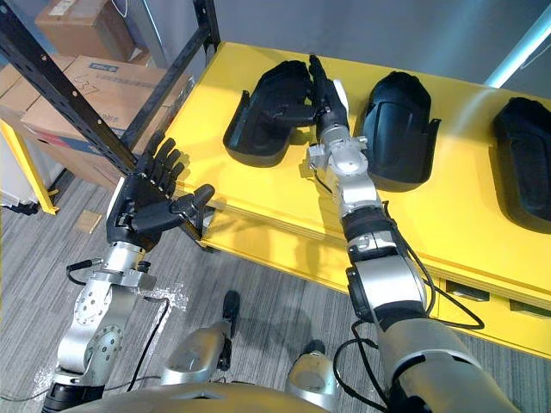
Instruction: Walk over and take three plastic housings, then place them on the shelf
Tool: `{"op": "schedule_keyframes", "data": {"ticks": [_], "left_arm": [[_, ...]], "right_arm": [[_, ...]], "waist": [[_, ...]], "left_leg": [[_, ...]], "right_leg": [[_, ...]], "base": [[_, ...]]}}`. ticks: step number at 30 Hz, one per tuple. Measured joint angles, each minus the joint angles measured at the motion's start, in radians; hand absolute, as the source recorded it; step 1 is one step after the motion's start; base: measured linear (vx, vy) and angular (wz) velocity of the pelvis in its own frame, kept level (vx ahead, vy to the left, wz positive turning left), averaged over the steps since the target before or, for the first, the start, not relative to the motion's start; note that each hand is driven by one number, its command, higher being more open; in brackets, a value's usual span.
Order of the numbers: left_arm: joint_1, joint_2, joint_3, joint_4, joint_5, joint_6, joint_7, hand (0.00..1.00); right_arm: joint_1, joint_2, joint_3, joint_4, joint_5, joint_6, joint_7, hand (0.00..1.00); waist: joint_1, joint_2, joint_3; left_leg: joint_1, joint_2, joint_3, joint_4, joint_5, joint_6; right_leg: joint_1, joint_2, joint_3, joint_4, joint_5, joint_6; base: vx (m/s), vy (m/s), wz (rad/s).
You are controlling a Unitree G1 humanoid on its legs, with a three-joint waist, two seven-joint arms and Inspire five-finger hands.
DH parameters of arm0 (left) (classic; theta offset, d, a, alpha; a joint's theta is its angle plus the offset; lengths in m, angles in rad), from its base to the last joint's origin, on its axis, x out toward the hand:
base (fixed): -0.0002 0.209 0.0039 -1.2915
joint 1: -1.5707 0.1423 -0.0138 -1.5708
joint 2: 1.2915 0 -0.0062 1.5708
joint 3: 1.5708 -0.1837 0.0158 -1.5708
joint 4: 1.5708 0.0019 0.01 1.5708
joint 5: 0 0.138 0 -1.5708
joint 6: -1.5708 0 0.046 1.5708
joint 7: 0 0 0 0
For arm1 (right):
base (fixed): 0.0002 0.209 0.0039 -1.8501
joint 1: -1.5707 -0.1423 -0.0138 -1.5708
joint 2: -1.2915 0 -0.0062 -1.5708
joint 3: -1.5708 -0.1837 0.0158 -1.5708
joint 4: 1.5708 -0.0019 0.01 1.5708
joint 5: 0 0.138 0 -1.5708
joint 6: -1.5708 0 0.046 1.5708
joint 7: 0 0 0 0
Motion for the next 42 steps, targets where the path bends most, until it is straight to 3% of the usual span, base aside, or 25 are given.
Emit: {"op": "schedule_keyframes", "data": {"ticks": [5,9,14,15,17,20,24,27,29,35,42], "left_arm": [[-0.002,0.000,-0.012,0.000,0.000,0.000,-0.008,1.00],[-0.008,0.003,-0.016,0.000,0.010,-0.005,-0.006,1.00],[-0.018,0.031,-0.044,0.000,0.101,-0.033,0.018,1.00],[-0.025,0.049,-0.042,0.000,0.162,-0.039,0.041,1.00],[-0.032,0.075,-0.023,0.000,0.229,-0.045,0.073,1.00],[-0.067,0.111,0.017,0.003,0.290,-0.045,0.102,1.00],[-0.095,0.124,0.042,0.014,0.375,-0.041,0.135,1.00],[-0.100,0.125,0.054,0.065,0.467,-0.030,0.178,1.00],[-0.108,0.130,0.059,0.125,0.529,-0.006,0.214,1.00],[-0.147,0.165,0.094,0.294,0.568,0.050,0.274,1.00],[-0.149,0.166,0.135,0.325,0.618,0.070,0.406,1.00]], "right_arm": [[-0.016,0.000,0.010,0.000,-0.005,-0.023,-0.002,1.00],[-0.016,-0.001,0.010,-0.049,-0.026,-0.080,-0.044,1.00],[0.088,-0.004,-0.003,-0.488,-0.131,-0.115,-0.133,1.00],[0.196,-0.005,-0.024,-0.687,-0.163,-0.130,-0.144,1.00],[0.322,-0.011,-0.048,-0.863,-0.207,-0.155,-0.147,1.00],[0.537,-0.030,-0.143,-1.006,-0.207,-0.161,-0.143,1.00],[0.764,-0.025,-0.266,-1.047,-0.197,-0.155,-0.130,1.00],[0.881,-0.016,-0.308,-1.076,-0.196,-0.159,-0.128,1.00],[0.950,-0.015,-0.329,-1.125,-0.205,-0.200,-0.129,1.00],[1.004,0.005,-0.375,-1.160,-0.207,-0.300,-0.116,1.00],[1.104,0.059,-0.399,-1.156,-0.204,-0.299,-0.098,1.00]], "waist": [[0.002,0.000,0.000],[-0.004,0.000,0.000],[-0.017,-0.003,-0.002],[-0.025,-0.009,-0.005],[-0.051,-0.022,-0.012],[-0.085,-0.043,-0.029],[-0.120,-0.056,-0.055],[-0.145,-0.048,-0.072],[-0.160,-0.039,-0.078],[-0.177,-0.038,-0.088],[-0.193,-0.037,-0.089]], "left_leg": [[0.001,-0.001,0.002,0.000,0.007,0.008],[0.003,0.000,0.007,0.000,0.007,0.008],[0.026,0.005,0.039,0.001,0.000,0.007],[0.042,0.006,0.051,0.000,-0.008,0.009],[0.051,0.007,0.070,-0.003,-0.015,0.010],[0.055,0.017,0.110,-0.003,-0.033,0.005],[0.059,0.021,0.153,-0.004,-0.043,0.007],[0.072,0.023,0.188,-0.004,-0.055,0.004],[0.073,0.036,0.204,-0.004,-0.058,0.000],[0.069,0.054,0.240,-0.003,-0.058,-0.003],[0.054,0.053,0.253,-0.003,-0.059,-0.005]], "right_leg": [[0.000,-0.001,0.000,0.000,-0.003,-0.001],[0.000,0.000,0.005,-0.001,-0.002,0.000],[0.006,0.004,0.035,-0.015,0.005,0.008],[0.021,0.008,0.043,-0.030,0.010,0.010],[0.023,0.009,0.061,-0.041,0.014,0.012],[0.020,0.024,0.097,-0.083,0.040,0.005],[0.020,0.038,0.133,-0.139,0.076,0.006],[0.019,0.046,0.169,-0.161,0.089,0.006],[0.009,0.055,0.183,-0.164,0.091,0.005],[-0.016,0.079,0.224,-0.176,0.103,-0.003],[-0.042,0.078,0.238,-0.170,0.102,-0.004]], "base": [[0.03,-0.053,0.00],[0.01,-0.056,-0.03],[0.01,-0.048,-0.17],[0.02,-0.041,-0.21],[0.01,-0.026,-0.30],[-0.01,-0.013,-0.37],[0.00,-0.002,-0.38],[0.02,-0.005,-0.35],[0.02,-0.042,-0.22],[0.02,-0.033,-0.19],[0.01,-0.004,-0.06]]}}
